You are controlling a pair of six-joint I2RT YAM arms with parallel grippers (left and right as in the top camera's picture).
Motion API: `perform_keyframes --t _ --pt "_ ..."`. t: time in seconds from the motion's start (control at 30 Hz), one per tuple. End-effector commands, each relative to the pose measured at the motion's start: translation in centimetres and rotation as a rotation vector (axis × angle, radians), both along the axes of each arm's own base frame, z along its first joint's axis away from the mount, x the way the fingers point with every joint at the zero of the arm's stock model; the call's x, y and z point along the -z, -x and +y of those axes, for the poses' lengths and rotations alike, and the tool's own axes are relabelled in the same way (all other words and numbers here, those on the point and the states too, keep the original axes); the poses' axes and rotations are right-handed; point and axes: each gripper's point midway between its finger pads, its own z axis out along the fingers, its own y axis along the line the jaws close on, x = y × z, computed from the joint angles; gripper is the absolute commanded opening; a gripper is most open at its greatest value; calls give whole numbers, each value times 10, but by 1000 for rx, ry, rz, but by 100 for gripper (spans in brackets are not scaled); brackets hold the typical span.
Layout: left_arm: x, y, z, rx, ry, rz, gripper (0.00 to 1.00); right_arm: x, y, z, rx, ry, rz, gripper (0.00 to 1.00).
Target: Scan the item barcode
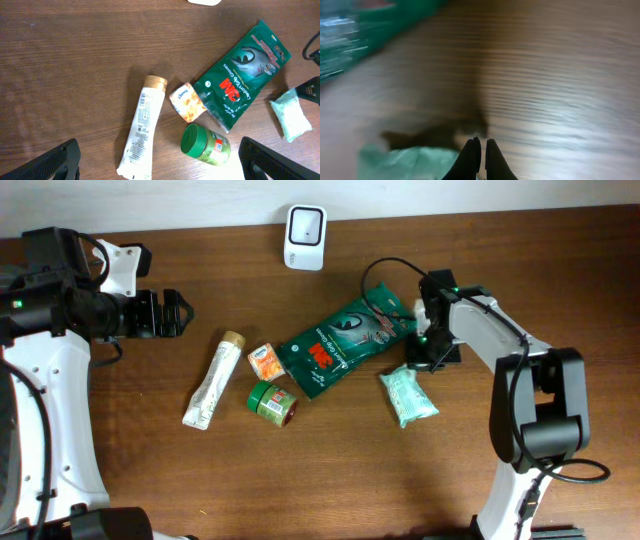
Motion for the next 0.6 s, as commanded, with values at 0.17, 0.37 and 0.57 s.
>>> perform_keyframes --t 0.17,0.37,0.57 --pt "-12 1 0 13 -5 -38 99 -17 24 92 -335 -308 -6 9" --pt "-12 1 0 13 -5 -39 99 -92 2 84 -242 -368 -76 28" --pt "-12 1 0 13 -5 -38 99 -191 26 37 -142 -370 -197 43"
